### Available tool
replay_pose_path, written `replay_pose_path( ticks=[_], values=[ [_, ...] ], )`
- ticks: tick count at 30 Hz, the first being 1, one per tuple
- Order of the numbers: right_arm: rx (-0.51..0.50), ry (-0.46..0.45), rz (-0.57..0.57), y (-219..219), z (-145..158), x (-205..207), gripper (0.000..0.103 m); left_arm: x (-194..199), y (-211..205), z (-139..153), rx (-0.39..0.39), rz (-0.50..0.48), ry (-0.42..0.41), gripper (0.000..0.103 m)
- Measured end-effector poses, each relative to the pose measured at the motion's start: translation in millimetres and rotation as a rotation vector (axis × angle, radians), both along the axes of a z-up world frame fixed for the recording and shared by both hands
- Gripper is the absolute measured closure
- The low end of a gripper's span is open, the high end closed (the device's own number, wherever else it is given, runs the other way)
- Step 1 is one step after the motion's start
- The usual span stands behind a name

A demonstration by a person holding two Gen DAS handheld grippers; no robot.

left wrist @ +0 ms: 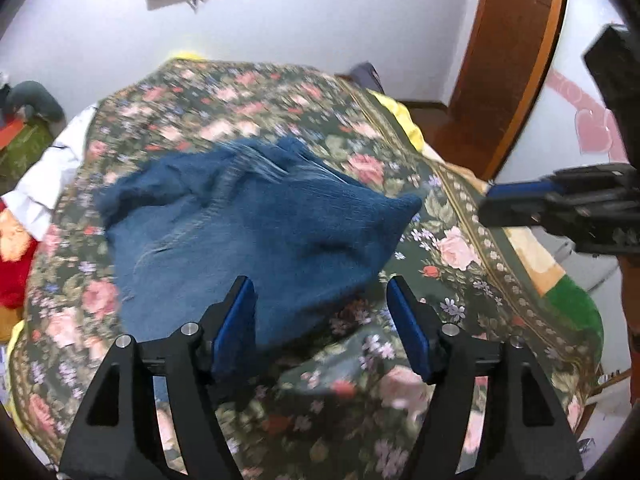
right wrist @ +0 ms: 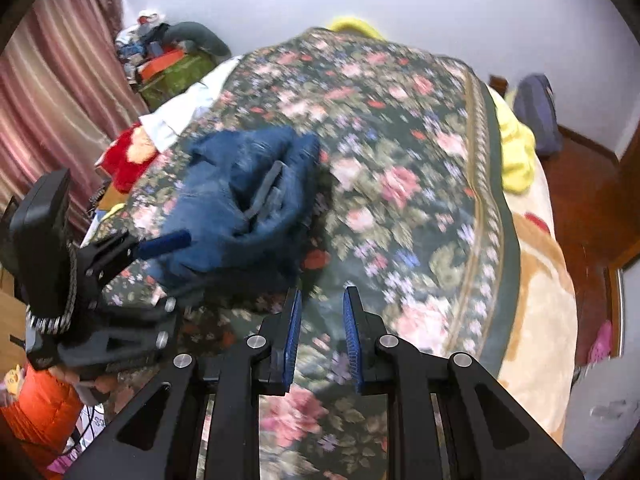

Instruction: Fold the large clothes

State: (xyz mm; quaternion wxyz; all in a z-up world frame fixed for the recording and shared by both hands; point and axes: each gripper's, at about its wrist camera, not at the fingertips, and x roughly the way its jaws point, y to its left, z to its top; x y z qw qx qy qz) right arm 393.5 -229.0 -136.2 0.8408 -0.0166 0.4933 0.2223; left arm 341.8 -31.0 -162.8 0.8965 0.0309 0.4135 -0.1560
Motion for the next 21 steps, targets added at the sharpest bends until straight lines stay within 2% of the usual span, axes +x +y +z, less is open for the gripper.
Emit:
replay_pose_path(
  ticks=[6,10,13,18,19,21],
  values=[
    [0.022,-0.086,0.092,54,31,7,0.086,-13,66,22,0.044,0.189,-0.069,0.02],
    [0.018,-0.124,0.148,94,37,15,0.086,-3,113,14,0.067,0.314,-0.035,0.019],
    [-0.052,-0.118,0.177,125,23,27,0.086,8,131,-5,0.041,0.344,0.031,0.019],
    [-0.255,-0.109,0.192,147,-28,44,0.086,22,131,-52,0.048,0.348,0.154,0.018],
    [-0.291,-0.101,0.195,145,-41,47,0.086,22,129,-60,0.038,0.341,0.155,0.015],
    [-0.303,-0.084,0.196,136,-54,47,0.086,17,127,-67,0.018,0.349,0.136,0.01]
  ],
)
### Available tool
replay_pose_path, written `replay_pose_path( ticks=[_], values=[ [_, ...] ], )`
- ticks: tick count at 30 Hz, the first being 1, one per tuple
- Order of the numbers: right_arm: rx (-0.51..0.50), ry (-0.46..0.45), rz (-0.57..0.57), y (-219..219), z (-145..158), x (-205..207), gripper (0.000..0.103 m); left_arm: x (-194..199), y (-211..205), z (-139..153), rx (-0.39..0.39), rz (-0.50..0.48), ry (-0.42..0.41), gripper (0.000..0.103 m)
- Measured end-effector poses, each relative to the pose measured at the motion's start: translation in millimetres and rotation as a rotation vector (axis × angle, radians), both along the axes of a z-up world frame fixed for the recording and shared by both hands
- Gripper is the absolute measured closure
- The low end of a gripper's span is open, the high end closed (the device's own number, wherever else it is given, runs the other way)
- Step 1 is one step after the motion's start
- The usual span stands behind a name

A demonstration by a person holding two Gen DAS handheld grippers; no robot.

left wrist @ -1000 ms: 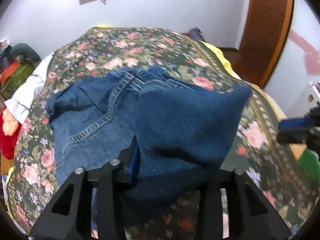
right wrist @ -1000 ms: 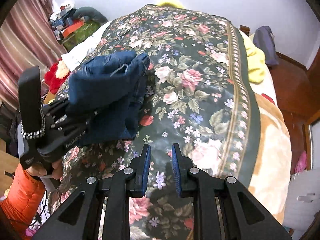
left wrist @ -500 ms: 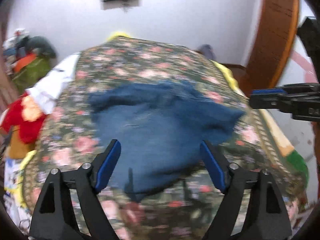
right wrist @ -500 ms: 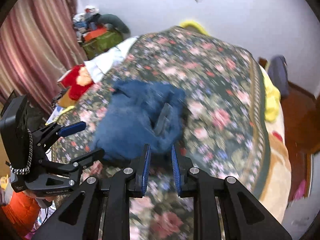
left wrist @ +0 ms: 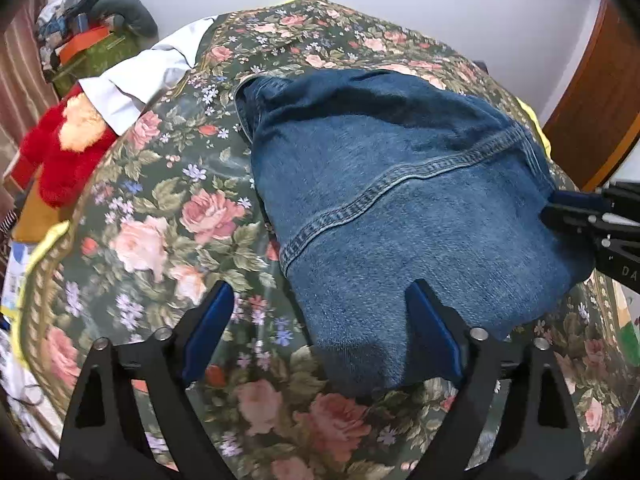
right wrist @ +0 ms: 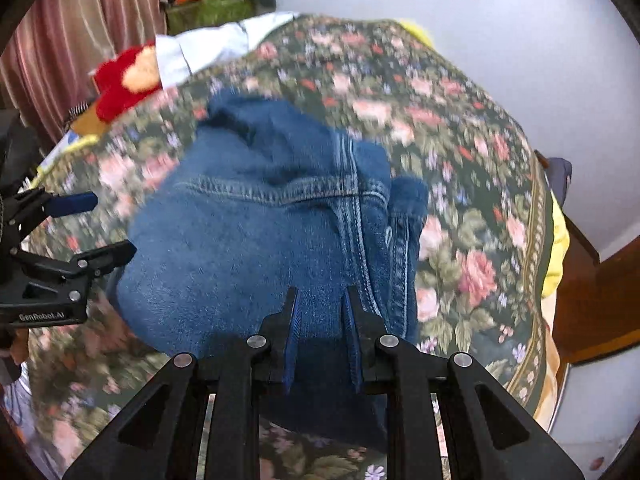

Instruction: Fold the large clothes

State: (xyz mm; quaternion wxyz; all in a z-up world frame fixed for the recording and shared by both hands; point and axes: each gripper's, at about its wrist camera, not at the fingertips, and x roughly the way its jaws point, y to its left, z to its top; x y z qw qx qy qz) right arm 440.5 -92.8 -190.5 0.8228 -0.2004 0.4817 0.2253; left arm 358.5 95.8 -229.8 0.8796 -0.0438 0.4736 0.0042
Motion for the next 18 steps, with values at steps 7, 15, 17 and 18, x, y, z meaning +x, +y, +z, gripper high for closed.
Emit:
replay_pose_path(
  ticks=[7,15,17,18],
  values=[
    [0.024,0.015,-0.03,-27,-14,-6,0.086,-15,0,-9,-0.012,-0.017,-0.003,0.005],
    [-0.007,-0.034,-0.125,-66,-17,-12,0.025,-28,8,-11,0.017,-0.013,0.04,0.006],
    [0.078,0.045,-0.156,-85,-14,-4,0.025,-30,8,-10,0.064,-0.032,0.05,0.006],
    [0.109,0.068,-0.164,-90,-12,-2,0.025,-31,10,-7,0.084,-0.033,0.044,0.006]
  ],
)
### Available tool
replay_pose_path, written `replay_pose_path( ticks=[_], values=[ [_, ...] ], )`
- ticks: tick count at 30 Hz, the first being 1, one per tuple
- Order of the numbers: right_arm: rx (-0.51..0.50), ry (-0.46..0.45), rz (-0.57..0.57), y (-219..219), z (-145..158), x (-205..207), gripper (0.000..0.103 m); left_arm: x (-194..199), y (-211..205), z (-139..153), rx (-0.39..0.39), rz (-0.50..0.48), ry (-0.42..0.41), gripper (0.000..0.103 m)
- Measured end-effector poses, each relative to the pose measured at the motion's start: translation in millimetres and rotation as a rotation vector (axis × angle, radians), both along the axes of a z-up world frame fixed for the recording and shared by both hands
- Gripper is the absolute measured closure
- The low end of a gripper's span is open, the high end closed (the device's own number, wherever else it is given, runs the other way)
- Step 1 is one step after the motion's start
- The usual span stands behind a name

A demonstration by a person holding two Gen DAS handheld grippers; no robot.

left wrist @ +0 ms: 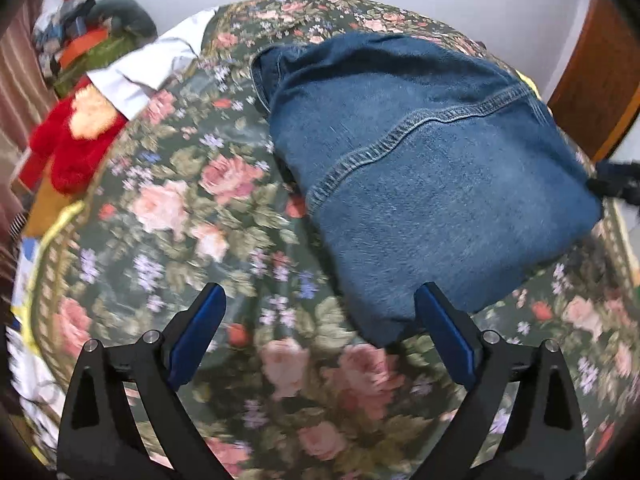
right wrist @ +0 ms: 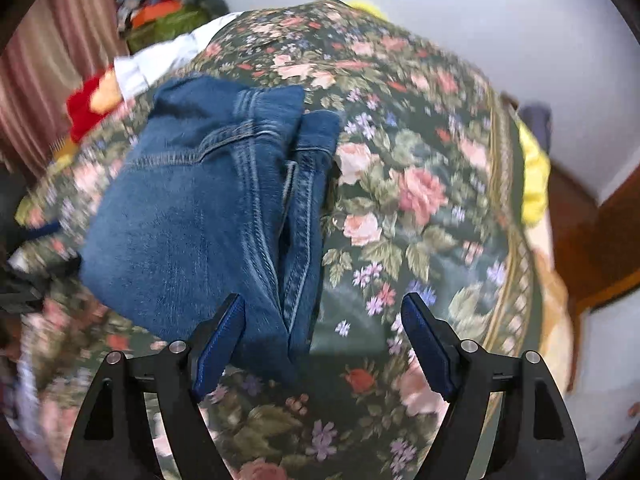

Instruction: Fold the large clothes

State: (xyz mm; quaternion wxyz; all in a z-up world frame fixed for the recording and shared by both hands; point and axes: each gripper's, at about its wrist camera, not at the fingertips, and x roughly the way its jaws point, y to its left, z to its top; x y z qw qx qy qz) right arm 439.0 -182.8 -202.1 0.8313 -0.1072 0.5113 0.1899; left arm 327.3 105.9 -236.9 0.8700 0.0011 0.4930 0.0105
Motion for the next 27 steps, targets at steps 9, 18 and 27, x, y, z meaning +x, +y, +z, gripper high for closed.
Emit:
replay_pose_path(
  ticks=[9,18,27],
  values=[
    [0.21,-0.016,0.012,12,61,40,0.021,57,37,46,0.052,0.088,-0.101,0.006],
    [0.199,0.133,0.093,77,30,119,0.017,176,42,13,0.022,0.138,-0.019,0.006],
    [0.075,0.182,0.097,76,-32,163,0.004,211,71,-22,-0.138,0.247,0.041,0.004]
  ],
)
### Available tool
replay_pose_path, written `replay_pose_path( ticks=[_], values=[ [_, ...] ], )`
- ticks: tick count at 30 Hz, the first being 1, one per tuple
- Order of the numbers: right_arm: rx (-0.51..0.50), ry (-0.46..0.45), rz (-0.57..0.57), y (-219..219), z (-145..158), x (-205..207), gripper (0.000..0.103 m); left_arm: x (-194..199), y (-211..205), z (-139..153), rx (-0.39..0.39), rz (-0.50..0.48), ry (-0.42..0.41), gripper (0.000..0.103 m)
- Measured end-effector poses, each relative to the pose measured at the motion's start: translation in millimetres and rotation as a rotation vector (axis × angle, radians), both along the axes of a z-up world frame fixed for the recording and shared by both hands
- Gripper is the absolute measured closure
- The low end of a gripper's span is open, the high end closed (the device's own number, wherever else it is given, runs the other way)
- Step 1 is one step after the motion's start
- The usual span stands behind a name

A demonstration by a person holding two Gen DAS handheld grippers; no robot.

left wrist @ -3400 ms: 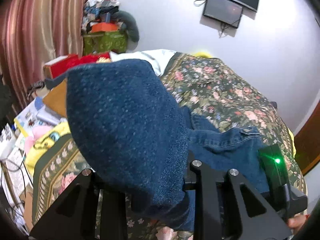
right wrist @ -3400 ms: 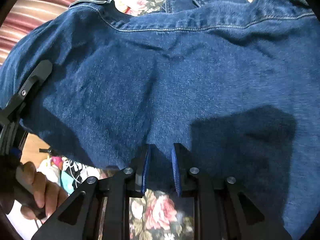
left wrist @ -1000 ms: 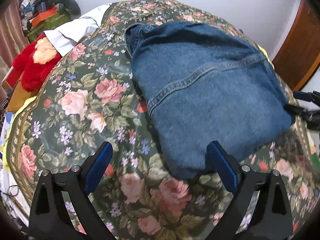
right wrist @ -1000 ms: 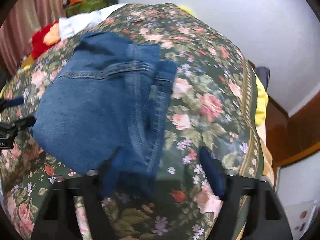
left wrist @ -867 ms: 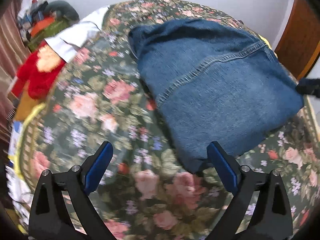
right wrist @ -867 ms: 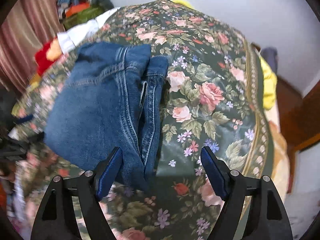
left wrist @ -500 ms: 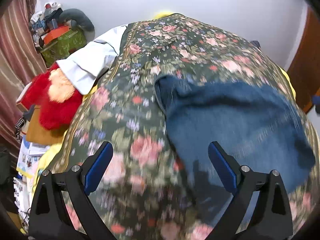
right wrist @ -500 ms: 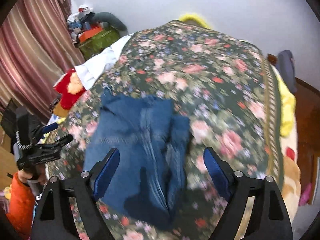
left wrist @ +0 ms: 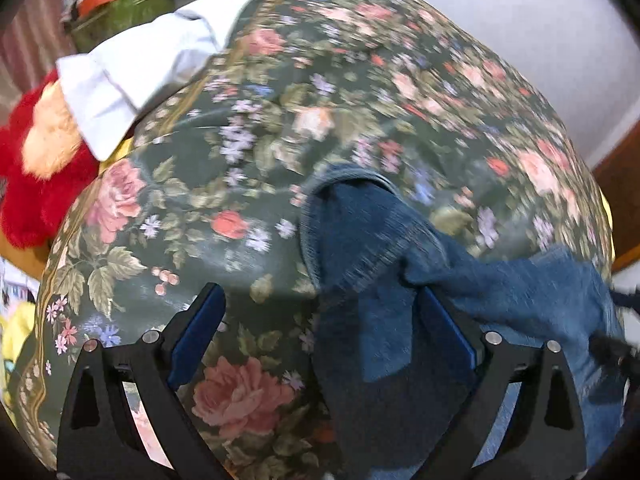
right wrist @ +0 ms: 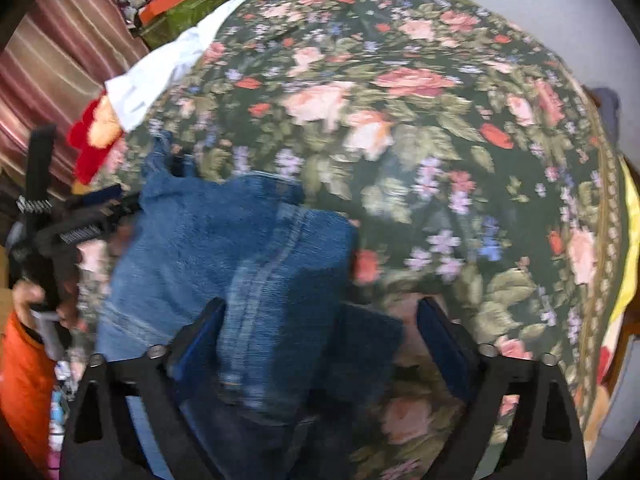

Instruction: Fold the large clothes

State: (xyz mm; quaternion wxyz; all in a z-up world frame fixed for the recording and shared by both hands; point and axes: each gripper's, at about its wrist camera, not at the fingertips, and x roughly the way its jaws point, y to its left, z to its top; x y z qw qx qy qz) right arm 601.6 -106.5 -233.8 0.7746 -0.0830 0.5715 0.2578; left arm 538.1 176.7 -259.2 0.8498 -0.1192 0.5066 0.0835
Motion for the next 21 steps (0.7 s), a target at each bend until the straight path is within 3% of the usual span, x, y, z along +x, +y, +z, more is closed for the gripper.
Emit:
replay_pose_path(
  ticks=[2,5,7,10,16,21],
  values=[
    [0.025,0.003,-0.017,-8,-5,-1,0.004,-1,8,1,0.056,0.045,0.012,0.004],
    [0.075,0.03,-0.066,-20,-5,-4,0.004,-10,11,10,0.115,0.029,0.023,0.009],
    [0.073,0.012,-0.072,-23,1,-10,0.004,-21,9,21,0.21,0.005,0.026,0.011],
    [0.052,-0.047,-0.073,-28,19,-22,0.004,-42,7,43,0.264,-0.046,-0.027,0.011],
    [0.041,-0.11,-0.076,-44,53,-45,0.004,-90,0,89,0.226,-0.107,-0.159,0.011],
    [0.061,-0.155,-0.054,-51,77,-67,0.004,-122,-12,101,0.143,-0.137,-0.223,0.009]
  ],
)
